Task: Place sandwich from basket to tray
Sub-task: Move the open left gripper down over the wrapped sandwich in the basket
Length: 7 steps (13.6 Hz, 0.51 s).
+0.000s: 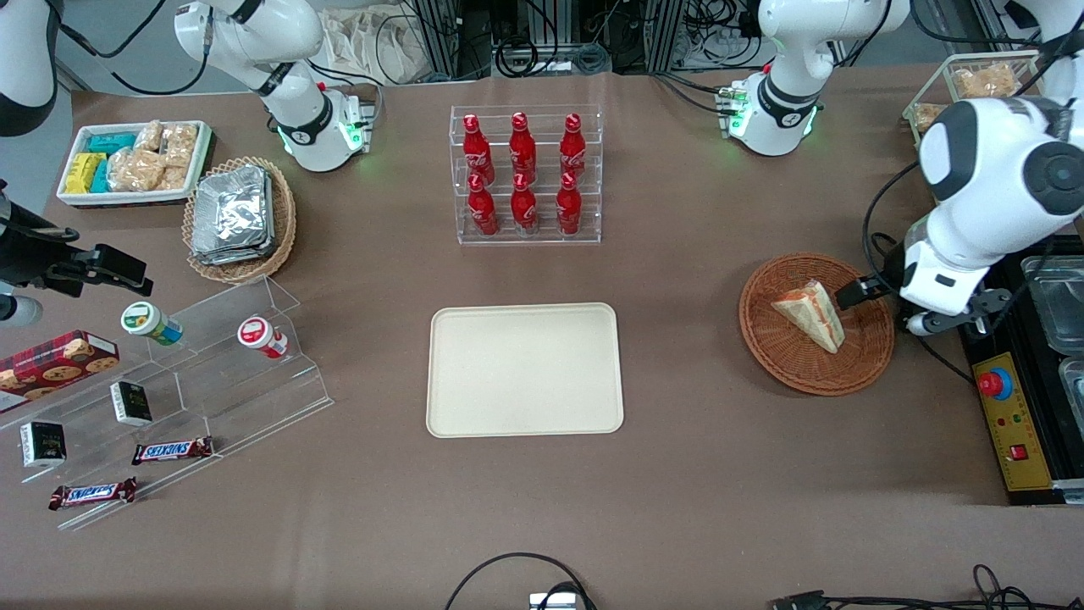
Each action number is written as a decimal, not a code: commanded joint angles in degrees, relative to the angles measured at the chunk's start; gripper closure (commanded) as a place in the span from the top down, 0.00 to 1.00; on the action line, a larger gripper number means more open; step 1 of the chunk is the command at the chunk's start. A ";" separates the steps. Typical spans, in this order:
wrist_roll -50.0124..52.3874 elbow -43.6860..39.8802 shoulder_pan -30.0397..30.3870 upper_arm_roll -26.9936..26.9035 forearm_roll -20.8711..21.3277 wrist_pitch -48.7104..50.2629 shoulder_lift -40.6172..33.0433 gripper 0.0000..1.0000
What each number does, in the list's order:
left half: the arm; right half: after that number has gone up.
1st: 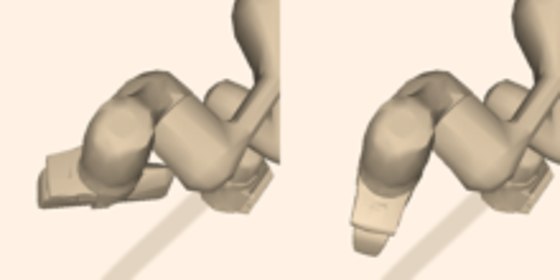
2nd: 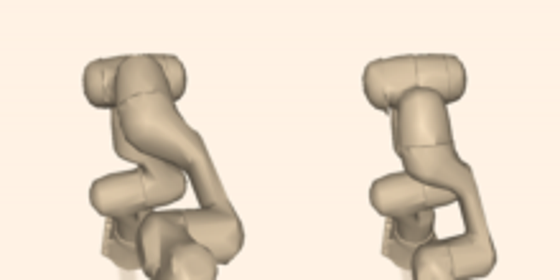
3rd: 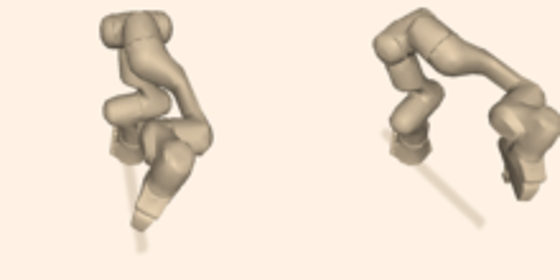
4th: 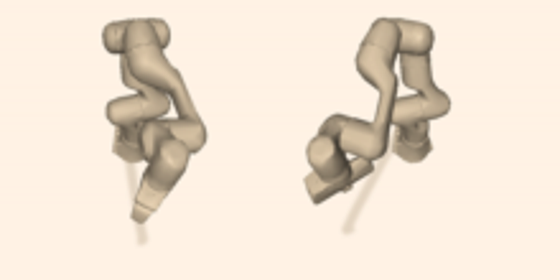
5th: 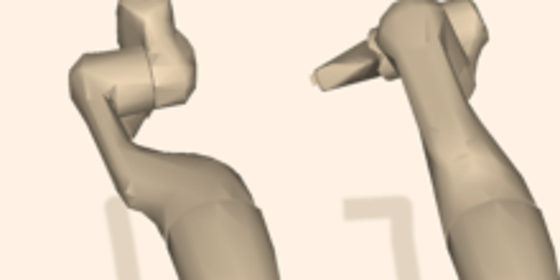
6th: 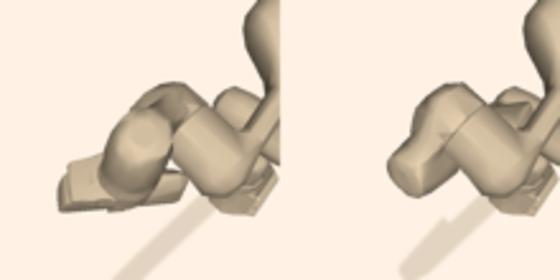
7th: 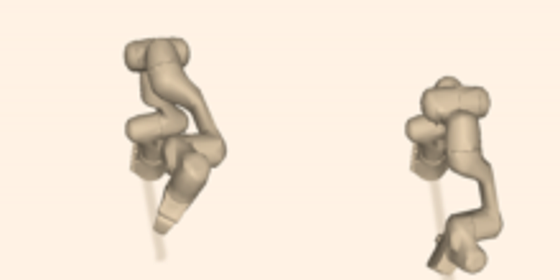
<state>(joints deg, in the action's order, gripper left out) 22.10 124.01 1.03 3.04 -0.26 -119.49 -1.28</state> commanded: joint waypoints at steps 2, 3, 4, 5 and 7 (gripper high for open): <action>4.96 7.55 0.11 -0.23 0.34 -6.87 -1.71 1.00; 6.36 9.31 0.11 -0.23 0.34 -9.24 -1.62 1.00; 8.20 10.72 0.11 -0.23 0.34 -11.70 -1.01 1.00; 10.22 11.95 0.11 -0.23 0.34 -14.25 -0.13 1.00; 11.74 13.97 -0.07 -0.23 0.34 -18.13 0.84 1.00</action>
<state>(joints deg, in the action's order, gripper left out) 31.34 135.74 1.11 2.81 -0.26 -133.99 -0.59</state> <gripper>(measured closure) 0.000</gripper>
